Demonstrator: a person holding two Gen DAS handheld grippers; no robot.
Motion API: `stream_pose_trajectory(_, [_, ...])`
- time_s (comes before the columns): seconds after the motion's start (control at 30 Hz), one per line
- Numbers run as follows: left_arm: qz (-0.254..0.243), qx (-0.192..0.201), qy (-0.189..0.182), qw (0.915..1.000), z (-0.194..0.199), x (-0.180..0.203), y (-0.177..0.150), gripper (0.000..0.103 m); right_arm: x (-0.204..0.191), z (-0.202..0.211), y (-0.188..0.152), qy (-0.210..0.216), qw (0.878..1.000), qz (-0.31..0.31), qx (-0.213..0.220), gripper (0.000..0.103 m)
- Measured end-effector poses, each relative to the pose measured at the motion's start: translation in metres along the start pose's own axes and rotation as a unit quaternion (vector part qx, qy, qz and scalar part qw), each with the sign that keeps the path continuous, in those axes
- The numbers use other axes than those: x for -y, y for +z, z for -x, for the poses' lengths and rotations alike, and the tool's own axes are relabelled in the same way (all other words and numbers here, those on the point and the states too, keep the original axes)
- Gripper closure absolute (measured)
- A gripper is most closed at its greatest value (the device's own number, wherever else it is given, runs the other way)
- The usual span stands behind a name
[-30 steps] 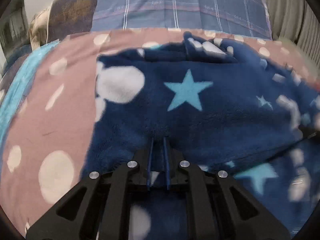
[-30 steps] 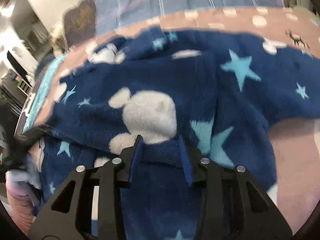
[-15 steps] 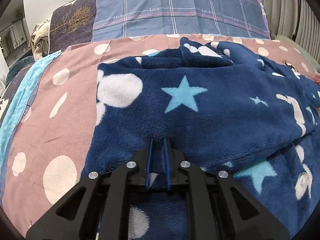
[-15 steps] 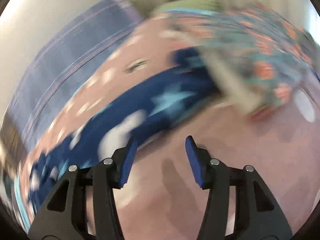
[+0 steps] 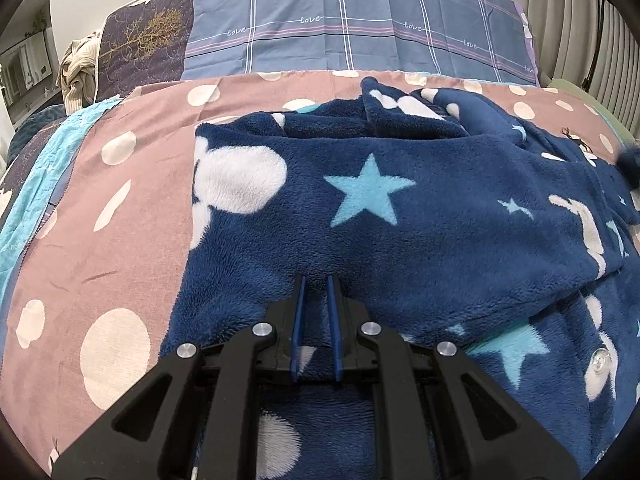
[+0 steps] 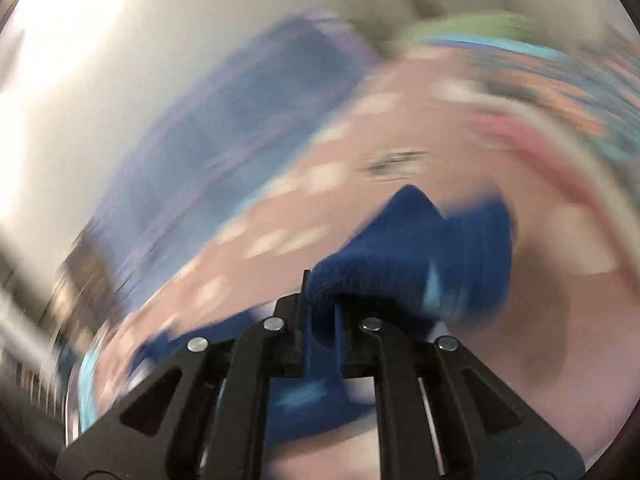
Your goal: Fold small clothes
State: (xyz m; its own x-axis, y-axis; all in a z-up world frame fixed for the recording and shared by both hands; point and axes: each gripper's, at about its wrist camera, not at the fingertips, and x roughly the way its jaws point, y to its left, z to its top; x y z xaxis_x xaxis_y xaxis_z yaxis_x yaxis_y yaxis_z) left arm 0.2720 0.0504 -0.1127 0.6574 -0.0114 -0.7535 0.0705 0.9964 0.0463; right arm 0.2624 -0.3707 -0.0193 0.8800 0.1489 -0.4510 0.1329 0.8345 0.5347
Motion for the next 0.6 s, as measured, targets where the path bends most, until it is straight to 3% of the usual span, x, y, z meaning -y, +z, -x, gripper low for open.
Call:
stream_pose_trajectory(0.07, [0.001, 0.000, -0.001, 1.0000, 0.000, 0.000, 0.000, 0.090, -0.060, -0.008, -0.025, 0.074, 0.995, 0.055, -0.036, 0.094])
stream_pose_trajectory(0.13, [0.004, 0.000, -0.005, 1.0000, 0.001, -0.001, 0.000, 0.090, -0.116, -0.021, -0.062, 0.130, 0.981, 0.118, -0.081, 0.094])
stream_pose_trajectory(0.23, [0.010, 0.001, -0.013, 0.9999, 0.001, -0.004, 0.000, 0.090, -0.156, -0.041, -0.112, 0.149, 0.962, 0.178, -0.144, 0.093])
stream_pose_trajectory(0.37, [0.024, 0.001, -0.031, 0.9992, 0.001, -0.010, -0.001, 0.090, -0.157, -0.062, -0.171, 0.124, 0.943, 0.208, -0.230, 0.082])
stream_pose_trajectory(0.47, [0.036, 0.001, -0.045, 0.9983, 0.001, -0.013, -0.001, 0.090, -0.151, -0.056, -0.179, 0.130, 0.944, 0.191, -0.236, 0.076])
stream_pose_trajectory(0.5, [0.037, 0.001, -0.047, 0.9982, 0.000, -0.014, 0.000, 0.090, -0.150, -0.050, -0.181, 0.135, 0.945, 0.177, -0.238, 0.067])
stream_pose_trajectory(0.6, [0.035, 0.001, -0.044, 0.9984, 0.000, -0.013, 0.000, 0.089, -0.126, -0.035, -0.157, 0.141, 0.955, 0.132, -0.224, 0.053])
